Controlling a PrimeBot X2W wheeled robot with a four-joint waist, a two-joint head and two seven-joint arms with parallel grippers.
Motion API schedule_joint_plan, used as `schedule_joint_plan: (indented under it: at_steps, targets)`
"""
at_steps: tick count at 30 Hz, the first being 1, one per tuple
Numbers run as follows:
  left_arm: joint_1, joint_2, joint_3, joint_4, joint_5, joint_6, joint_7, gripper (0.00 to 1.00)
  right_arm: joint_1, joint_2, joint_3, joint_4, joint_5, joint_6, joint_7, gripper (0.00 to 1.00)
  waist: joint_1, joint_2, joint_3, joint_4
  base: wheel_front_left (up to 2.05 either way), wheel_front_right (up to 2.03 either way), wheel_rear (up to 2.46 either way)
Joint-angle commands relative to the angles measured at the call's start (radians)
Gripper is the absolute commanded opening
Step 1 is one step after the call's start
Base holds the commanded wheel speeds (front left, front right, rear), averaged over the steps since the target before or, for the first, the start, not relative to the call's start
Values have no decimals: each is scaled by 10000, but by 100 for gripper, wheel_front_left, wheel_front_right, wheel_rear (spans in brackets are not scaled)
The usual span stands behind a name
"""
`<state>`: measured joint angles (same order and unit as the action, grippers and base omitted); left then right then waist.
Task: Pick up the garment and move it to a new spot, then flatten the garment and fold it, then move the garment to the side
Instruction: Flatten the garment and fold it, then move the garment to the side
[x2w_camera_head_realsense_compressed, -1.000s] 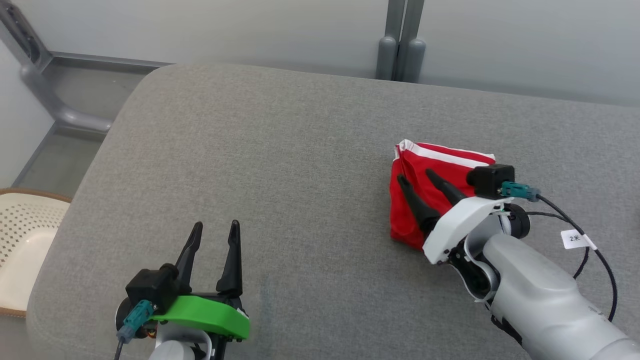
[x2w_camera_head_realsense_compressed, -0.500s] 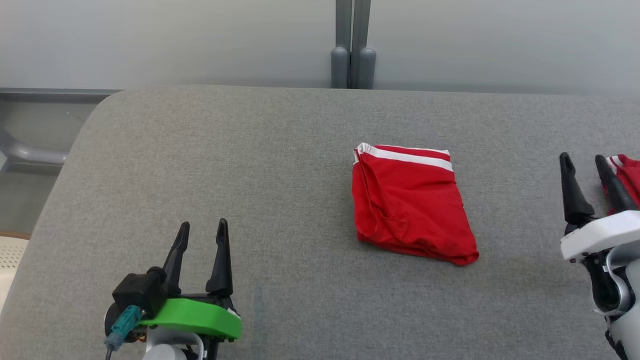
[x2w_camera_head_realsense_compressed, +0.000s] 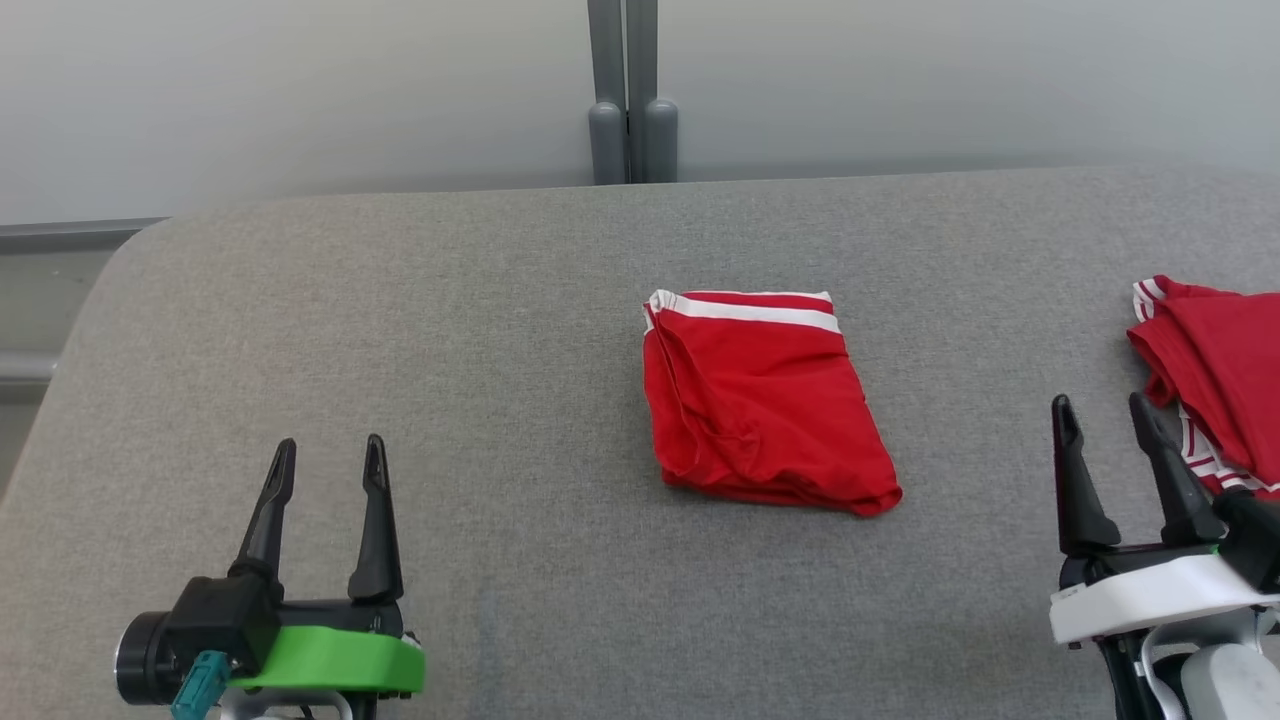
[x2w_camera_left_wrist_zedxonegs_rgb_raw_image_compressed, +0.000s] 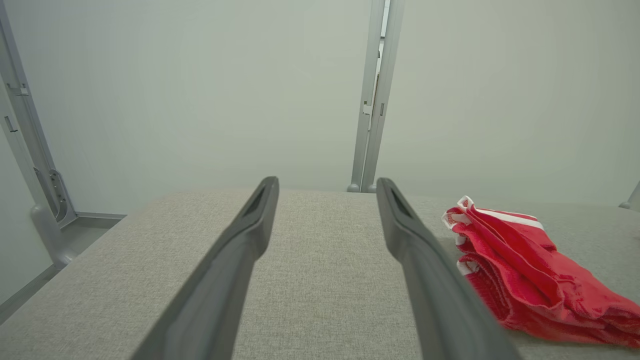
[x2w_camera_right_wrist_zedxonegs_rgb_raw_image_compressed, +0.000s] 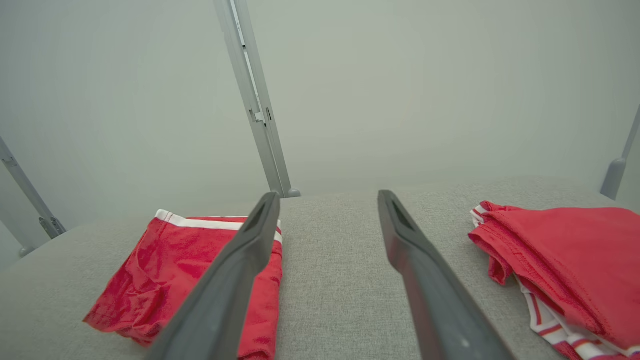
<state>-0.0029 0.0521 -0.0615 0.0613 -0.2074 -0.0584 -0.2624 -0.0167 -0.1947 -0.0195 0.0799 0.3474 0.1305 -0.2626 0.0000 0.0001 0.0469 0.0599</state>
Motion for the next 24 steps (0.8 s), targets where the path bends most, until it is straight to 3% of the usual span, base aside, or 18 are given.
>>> schedule_joint_plan:
  at_steps: [1,15,21,24]
  targets:
    - [254,14,55,-90,178,-63,-28,100,139,84,88,-132,-94,5,-24,100,0,-1,-7,-90,0,0,0]
    - [469,-10,-17,-213,609,-81,-28,100,236,372,249,-22,60,5,-24,100,0,-1,-235,11,0,0,0]
    - [212,-9,-189,-248,480,-99,-28,100,-1096,222,1003,1430,537,5,213,100,0,-1,21,143,0,0,0]
    - [11,-8,-314,-229,466,-148,-28,100,-2117,87,1342,2483,759,5,1022,100,0,-1,219,304,0,0,0]
